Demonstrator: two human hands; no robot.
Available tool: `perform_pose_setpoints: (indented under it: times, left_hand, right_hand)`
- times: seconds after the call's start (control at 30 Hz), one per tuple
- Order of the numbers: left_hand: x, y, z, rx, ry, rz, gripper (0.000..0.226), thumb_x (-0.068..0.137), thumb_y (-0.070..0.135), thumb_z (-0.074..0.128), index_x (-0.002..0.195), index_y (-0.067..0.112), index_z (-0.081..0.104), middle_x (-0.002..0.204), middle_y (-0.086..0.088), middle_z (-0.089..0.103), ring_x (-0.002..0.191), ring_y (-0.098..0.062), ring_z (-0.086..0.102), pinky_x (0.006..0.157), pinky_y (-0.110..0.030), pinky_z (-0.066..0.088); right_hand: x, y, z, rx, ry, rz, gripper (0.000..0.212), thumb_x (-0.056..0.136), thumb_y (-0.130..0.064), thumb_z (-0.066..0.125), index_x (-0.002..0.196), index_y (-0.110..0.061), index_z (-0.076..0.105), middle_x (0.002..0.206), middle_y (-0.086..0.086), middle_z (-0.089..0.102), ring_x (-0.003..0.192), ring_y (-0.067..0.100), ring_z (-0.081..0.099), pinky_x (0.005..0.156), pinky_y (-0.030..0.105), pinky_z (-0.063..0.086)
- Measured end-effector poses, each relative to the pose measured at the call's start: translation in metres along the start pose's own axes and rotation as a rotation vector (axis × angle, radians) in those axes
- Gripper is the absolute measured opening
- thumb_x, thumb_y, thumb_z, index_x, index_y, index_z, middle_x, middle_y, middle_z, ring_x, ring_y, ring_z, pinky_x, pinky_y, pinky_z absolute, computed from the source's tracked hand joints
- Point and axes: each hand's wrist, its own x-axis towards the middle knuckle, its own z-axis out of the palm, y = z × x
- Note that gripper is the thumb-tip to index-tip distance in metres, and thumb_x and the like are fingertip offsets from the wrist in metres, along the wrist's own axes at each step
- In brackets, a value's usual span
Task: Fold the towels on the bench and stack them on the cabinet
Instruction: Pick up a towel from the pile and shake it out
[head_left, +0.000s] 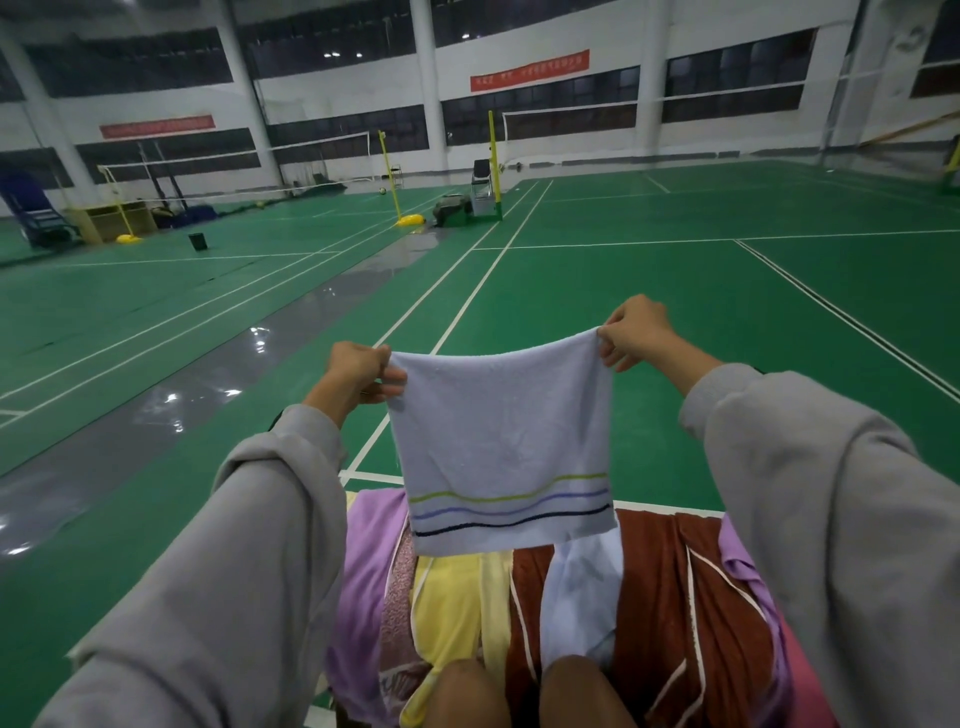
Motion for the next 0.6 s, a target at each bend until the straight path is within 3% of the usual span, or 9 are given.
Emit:
perform_pose_setpoints:
  times: [0.2,0.33,0.43,0.6]
  left_hand:
    - [0.01,-0.004,0.003,-0.017,0.003,0.066,0.02,0.107,0.022,0.052,0.108,0.005,0.062,0.08,-0.015,0.073,0.061,-0.028,0.066,0.047,-0.029,0.056]
    - [0.01,-0.006,0.001,-0.05,0.028,0.096,0.019,0.107,0.025,0.053,0.096,0.011,0.06,0.082,-0.012,0.073,0.079,-0.03,0.065,0.067,-0.035,0.053]
    - [-0.001,-0.01,-0.006,0.021,-0.02,0.078,0.017,0.105,0.024,0.055,0.103,0.008,0.063,0.088,-0.013,0.077,0.078,-0.031,0.068,0.071,-0.038,0.055]
    - [-0.031,-0.033,-0.028,0.246,-0.196,-0.033,0.022,0.104,0.027,0.059,0.114,0.007,0.061,0.082,-0.007,0.079,0.069,-0.027,0.072,0.064,-0.031,0.056]
  right_hand:
    - [0.006,0.006,0.007,0.017,0.02,-0.008,0.014,0.086,0.0,0.063,0.081,-0.008,0.073,0.079,0.011,0.076,0.072,0.027,0.076,0.057,0.044,0.064]
    - [0.002,0.008,0.004,-0.004,0.013,-0.039,0.009,0.09,-0.007,0.066,0.086,-0.013,0.071,0.084,0.006,0.076,0.075,0.024,0.075,0.056,0.043,0.064]
    - [-0.008,0.013,0.002,-0.022,-0.002,-0.025,0.008,0.088,-0.006,0.067,0.086,-0.01,0.073,0.083,0.007,0.076,0.072,0.026,0.075,0.055,0.044,0.064]
    - [-0.041,0.027,0.0,-0.06,-0.221,0.087,0.01,0.088,-0.004,0.069,0.096,0.001,0.072,0.084,0.013,0.078,0.074,0.032,0.075,0.062,0.043,0.064]
